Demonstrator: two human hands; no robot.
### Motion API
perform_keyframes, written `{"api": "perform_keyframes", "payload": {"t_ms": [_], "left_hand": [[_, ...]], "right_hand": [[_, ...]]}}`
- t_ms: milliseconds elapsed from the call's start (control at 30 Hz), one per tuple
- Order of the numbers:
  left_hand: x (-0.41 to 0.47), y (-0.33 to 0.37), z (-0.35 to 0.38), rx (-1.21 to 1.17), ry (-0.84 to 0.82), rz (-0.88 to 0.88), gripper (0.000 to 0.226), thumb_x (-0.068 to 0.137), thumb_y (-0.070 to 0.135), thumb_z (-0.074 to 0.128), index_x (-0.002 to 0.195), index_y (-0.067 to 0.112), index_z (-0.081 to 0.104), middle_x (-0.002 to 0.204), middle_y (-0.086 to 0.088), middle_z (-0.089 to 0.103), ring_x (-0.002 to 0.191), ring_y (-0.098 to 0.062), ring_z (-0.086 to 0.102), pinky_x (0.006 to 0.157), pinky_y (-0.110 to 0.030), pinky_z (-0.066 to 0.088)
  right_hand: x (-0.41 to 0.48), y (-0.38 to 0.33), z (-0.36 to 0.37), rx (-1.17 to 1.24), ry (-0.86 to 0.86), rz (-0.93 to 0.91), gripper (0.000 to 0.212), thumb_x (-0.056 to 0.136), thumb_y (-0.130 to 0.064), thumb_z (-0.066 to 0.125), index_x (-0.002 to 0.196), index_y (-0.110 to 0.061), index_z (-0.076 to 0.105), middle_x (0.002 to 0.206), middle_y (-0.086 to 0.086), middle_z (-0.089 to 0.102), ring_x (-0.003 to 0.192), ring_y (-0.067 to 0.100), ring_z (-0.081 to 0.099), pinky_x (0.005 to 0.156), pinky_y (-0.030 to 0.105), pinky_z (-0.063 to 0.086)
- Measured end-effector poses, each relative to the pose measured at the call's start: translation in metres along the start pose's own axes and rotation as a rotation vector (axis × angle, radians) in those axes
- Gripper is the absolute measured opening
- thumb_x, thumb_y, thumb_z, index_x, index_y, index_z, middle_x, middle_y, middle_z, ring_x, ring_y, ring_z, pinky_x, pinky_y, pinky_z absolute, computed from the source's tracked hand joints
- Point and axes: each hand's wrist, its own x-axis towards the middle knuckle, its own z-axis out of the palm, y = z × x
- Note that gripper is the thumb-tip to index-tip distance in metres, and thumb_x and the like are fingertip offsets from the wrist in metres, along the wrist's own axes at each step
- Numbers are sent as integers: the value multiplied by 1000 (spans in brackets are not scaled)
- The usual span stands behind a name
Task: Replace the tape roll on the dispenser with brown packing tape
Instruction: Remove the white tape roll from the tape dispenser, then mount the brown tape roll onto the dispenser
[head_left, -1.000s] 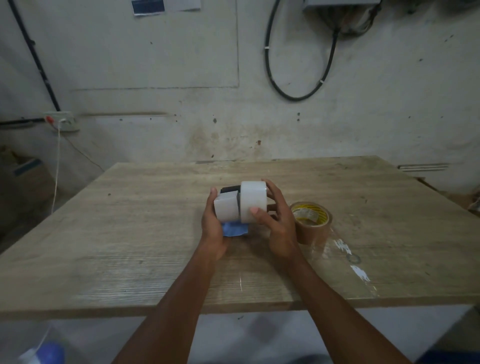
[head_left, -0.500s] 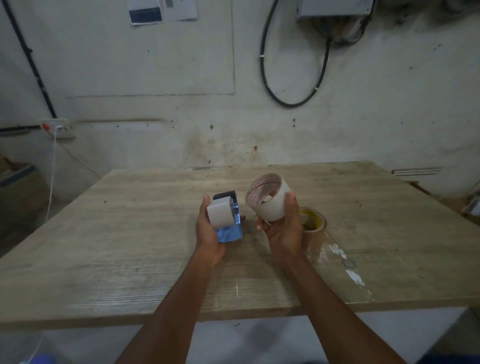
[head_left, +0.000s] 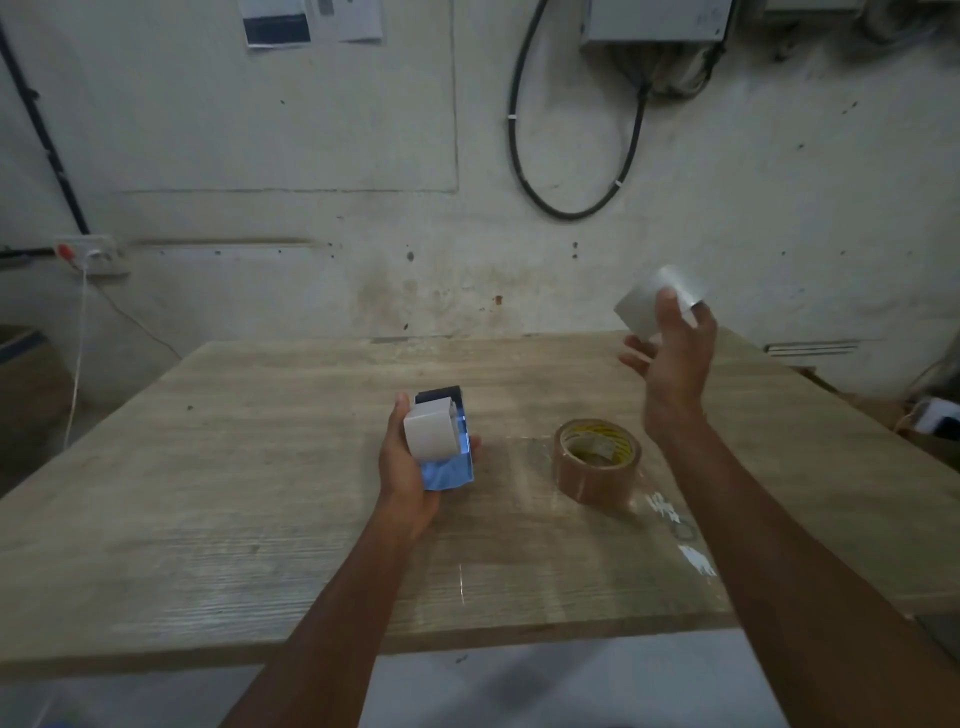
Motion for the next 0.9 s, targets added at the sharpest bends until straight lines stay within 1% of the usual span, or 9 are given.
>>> {"api": "perform_keyframes", "payload": {"t_ms": [67, 133, 200, 267, 333, 433, 567, 800, 900], "left_hand": [[-1, 1, 1, 17, 5, -10, 53, 95, 58, 53, 98, 9, 73, 89, -13, 74, 78, -28, 70, 70, -37, 64], [-2, 2, 1, 33, 6, -8, 54, 91, 59, 55, 102, 9, 72, 92, -14, 73, 81, -30, 69, 68, -37, 64], [-5, 2, 4, 46, 13, 0, 53, 91, 58, 55, 101, 9, 71, 91, -14, 72, 82, -32, 66, 66, -36, 63], [-6, 2, 5, 44, 19, -1, 51, 95, 56, 52, 98, 9, 71, 86, -12, 73, 80, -31, 66, 64, -35, 63], [-6, 2, 6, 53, 16, 2, 50, 98, 56, 50, 98, 10, 71, 83, -10, 75, 75, -28, 69, 65, -35, 63], [-5, 2, 5, 52, 5, 14, 48, 99, 55, 50, 98, 11, 71, 82, -9, 75, 68, -23, 73, 68, -37, 64], [-5, 2, 6, 28, -20, 0, 47, 100, 54, 47, 96, 12, 69, 77, -7, 75, 63, -20, 73, 65, -35, 63], [-5, 3, 5, 50, -21, 24, 48, 99, 55, 49, 99, 12, 70, 80, -8, 76, 67, -23, 73, 66, -36, 63], [-7, 3, 7, 49, -8, 28, 48, 95, 55, 52, 100, 11, 71, 83, -11, 75, 70, -26, 72, 65, -36, 63]], "right_hand": [[17, 5, -19, -175, 56, -56, 87, 72, -64, 70, 144, -23, 41, 135, 9, 59, 84, 23, 70, 49, 23, 53], [28, 12, -38, -327, 95, -92, 90, 71, -65, 71, 145, -24, 42, 136, 1, 57, 98, 26, 71, 49, 22, 54], [34, 20, -53, -461, 115, -134, 86, 71, -68, 71, 141, -24, 45, 130, -5, 57, 110, 27, 67, 65, 35, 62], [39, 27, -63, -578, 129, -177, 85, 68, -72, 72, 134, -23, 51, 128, 0, 61, 114, 27, 64, 88, 47, 58], [40, 30, -71, -683, 107, -207, 78, 72, -60, 76, 131, -15, 52, 129, 12, 61, 118, 31, 60, 98, 40, 49], [40, 28, -77, -853, 82, -244, 79, 73, -49, 78, 135, -9, 51, 135, 16, 57, 125, 34, 54, 101, 42, 44], [41, 25, -86, -1103, 19, -318, 62, 67, -50, 74, 124, -29, 60, 134, 5, 57, 125, 31, 50, 96, 42, 45], [40, 27, -97, -1367, -7, -163, 71, 66, -52, 75, 129, -25, 57, 140, 6, 49, 125, 35, 46, 94, 48, 47], [50, 39, -107, -1471, -50, -58, 78, 63, -66, 61, 129, -26, 58, 138, 6, 52, 123, 35, 47, 94, 47, 47]]}}
